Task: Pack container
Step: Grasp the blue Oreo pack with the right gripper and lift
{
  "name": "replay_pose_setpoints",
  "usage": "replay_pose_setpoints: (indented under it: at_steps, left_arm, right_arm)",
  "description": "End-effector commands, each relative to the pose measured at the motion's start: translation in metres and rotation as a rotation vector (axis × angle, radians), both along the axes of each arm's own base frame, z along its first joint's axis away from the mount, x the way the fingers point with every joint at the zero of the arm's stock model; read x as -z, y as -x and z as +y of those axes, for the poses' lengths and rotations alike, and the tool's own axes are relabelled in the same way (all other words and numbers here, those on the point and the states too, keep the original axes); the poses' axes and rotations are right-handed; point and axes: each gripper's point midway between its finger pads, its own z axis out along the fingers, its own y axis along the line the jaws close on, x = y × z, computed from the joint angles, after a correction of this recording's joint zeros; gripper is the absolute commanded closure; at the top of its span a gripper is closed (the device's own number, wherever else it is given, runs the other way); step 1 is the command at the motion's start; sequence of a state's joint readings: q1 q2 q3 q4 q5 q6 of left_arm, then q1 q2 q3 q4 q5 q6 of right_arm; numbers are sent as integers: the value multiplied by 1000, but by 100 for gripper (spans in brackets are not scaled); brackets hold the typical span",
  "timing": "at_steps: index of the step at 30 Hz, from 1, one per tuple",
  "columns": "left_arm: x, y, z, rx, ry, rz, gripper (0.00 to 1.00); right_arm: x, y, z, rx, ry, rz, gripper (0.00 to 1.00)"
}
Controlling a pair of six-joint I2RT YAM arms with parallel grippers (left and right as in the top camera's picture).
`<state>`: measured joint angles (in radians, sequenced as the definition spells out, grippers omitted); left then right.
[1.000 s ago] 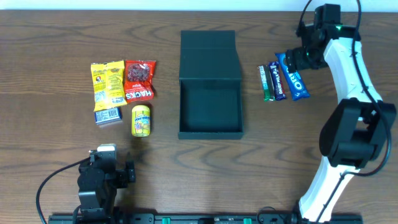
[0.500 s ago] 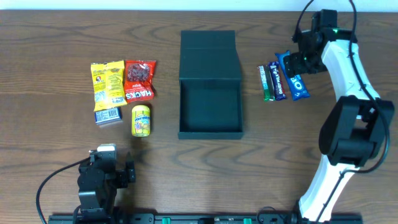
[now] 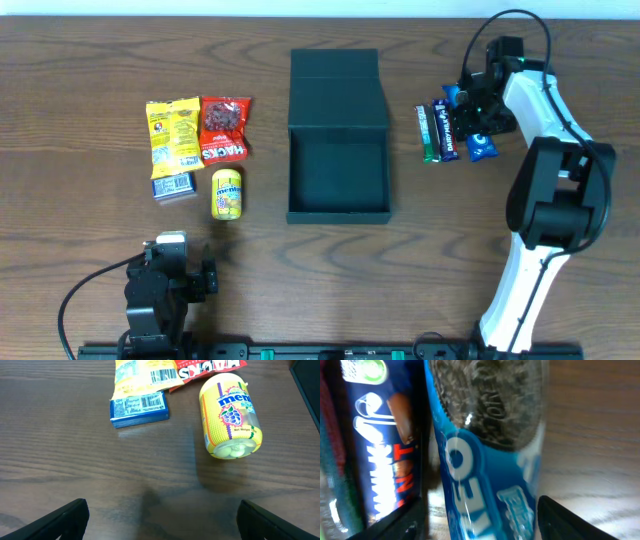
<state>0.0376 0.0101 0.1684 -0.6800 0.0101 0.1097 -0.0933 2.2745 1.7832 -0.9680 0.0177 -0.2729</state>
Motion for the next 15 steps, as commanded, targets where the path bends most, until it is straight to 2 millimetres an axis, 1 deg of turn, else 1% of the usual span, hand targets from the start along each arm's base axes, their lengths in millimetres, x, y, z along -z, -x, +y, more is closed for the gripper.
replay_pose_setpoints:
  at_steps: [1,4,6,8,10,11,13,15]
  left_arm:
    - [4,1,3,-7,-19,8,5]
    - [4,1,3,-7,-19,8,5]
    - [4,1,3,-7,-19,8,5]
    - [4,1,3,-7,-19,8,5]
    - [4,1,3,-7,-19,8,4]
    - [4,1,3,-7,-19,8,5]
    - [4,1,3,-7,-19,8,5]
    - [4,1,3,-7,-19,8,5]
  right_arm:
    - [13,2,-2,1,-9,21,32]
    - [14,-1,-2,1,-7,7,34]
    - [14,-4,-2,1,-7,-1,36]
    - [13,-6,-2,1,-5,-10,43]
    - [13,-7,-3,1,-5,-15,59]
    - [13,-7,-3,1,-5,-17,62]
    - [13,-8,-3,1,-5,-18,63]
    - [13,-8,-3,11,-6,-18,67]
